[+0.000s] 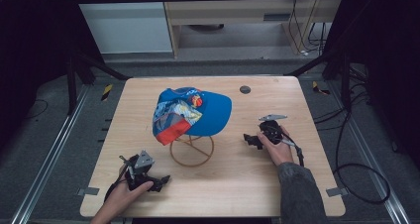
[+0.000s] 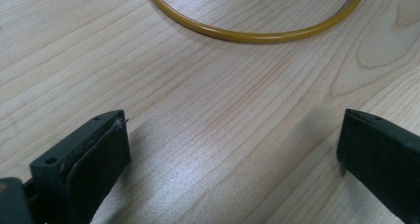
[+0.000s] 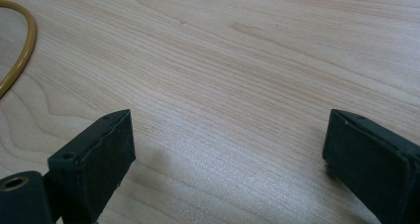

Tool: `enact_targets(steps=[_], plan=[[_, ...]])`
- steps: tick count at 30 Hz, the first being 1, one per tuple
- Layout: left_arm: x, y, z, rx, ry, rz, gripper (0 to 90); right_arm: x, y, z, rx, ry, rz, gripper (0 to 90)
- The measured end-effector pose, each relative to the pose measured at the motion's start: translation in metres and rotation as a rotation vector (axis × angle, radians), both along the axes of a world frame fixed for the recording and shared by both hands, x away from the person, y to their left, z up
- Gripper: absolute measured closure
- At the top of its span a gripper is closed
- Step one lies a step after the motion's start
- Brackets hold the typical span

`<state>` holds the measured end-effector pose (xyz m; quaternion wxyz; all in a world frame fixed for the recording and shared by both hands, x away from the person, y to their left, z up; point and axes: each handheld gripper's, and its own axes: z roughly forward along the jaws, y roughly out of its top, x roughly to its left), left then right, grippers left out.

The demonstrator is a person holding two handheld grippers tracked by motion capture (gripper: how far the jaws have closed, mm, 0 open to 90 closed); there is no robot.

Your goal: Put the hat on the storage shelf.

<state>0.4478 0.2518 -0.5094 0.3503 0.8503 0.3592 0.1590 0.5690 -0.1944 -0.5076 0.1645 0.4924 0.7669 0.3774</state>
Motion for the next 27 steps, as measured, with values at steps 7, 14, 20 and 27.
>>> enact_targets(steps=[7,14,20,27], plan=[[0.0,0.0,0.0,0.0,0.0,-0.001,0.0,-0.005,0.005,-0.002,-0.027,-0.019,-0.01,5.5],[0.0,0.0,0.0,0.0,0.0,-0.001,0.0,-0.013,0.011,-0.003,-0.086,-0.033,-0.014,5.2],[0.0,0.0,0.0,0.0,0.0,-0.001,0.0,-0.022,0.013,-0.004,-0.125,-0.038,-0.025,4.9],[0.0,0.0,0.0,0.001,-0.001,-0.003,0.0,-0.037,0.014,-0.004,-0.123,-0.034,-0.046,5.0]])
